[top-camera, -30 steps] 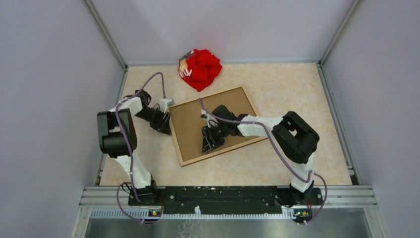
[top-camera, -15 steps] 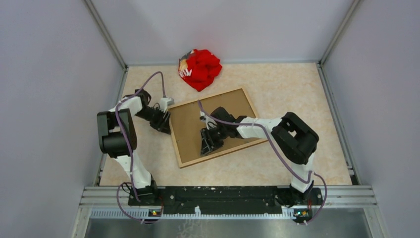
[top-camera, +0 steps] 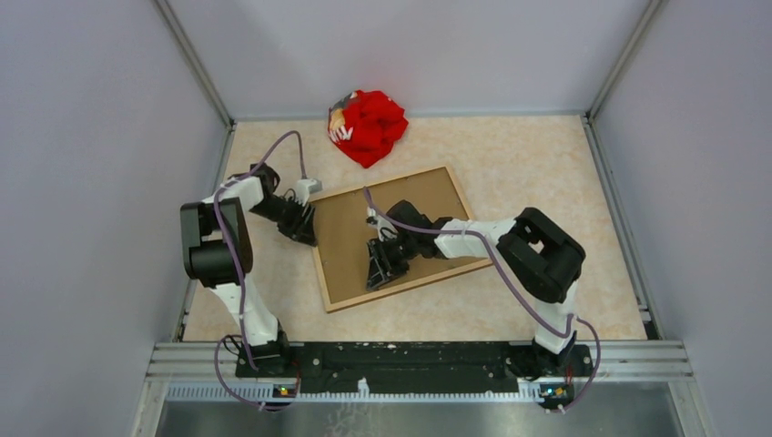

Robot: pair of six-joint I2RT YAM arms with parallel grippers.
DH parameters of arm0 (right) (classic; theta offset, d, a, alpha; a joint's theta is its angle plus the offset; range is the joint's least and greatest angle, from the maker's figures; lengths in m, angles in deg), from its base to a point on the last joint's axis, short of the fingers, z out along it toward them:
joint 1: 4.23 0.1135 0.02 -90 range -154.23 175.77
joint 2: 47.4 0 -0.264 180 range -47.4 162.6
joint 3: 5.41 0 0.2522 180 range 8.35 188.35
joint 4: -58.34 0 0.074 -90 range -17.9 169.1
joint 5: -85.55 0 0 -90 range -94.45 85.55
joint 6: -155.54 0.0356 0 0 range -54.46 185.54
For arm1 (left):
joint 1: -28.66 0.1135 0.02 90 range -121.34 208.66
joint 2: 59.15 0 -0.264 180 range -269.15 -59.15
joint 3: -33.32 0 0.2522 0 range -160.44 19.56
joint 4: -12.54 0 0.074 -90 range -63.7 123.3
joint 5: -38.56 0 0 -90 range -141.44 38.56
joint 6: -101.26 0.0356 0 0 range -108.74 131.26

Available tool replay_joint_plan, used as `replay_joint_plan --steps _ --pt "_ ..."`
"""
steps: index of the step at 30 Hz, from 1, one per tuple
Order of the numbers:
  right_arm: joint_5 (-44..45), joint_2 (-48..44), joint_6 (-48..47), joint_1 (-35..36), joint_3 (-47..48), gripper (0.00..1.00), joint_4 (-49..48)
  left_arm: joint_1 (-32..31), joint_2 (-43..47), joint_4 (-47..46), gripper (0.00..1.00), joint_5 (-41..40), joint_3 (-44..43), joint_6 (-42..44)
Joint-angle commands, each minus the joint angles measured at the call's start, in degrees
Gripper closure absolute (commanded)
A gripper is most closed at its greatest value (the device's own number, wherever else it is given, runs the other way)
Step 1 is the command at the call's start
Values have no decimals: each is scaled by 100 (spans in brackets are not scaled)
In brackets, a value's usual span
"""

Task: Put the photo into the frame
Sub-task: Turn over the photo frame at the center of the board.

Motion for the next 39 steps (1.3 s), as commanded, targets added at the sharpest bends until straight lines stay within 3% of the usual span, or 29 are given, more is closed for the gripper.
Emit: replay_joint_plan --steps 1,5,9,15,27,34,36,39 --pt "-239 -46 95 246 39 60 -109 -57 -142 -150 51 250 -136 -39" --pt "14 -257 -468 194 317 53 514 -55 -222 -70 51 315 -330 -48" --pt "1081 -701 -1679 162 624 40 1655 -56 -270 114 52 407 -632 -30" --pt "1967 -1304 -3497 321 248 34 2345 -54 -430 271 51 585 -1054 -105" --pt "2930 -1007 -4956 1055 65 37 2067 -44 -343 391 47 557 -1102 -109" --pt "3225 -831 -5269 1142 146 41 2016 176 -156 875 35 659 -1350 95" --pt "3270 -757 -5303 1154 155 43 2005 296 -64 1063 22 770 -1424 209" --pt "3351 -673 -5351 1204 137 46 1988 376 145 1361 20 852 -1417 413"
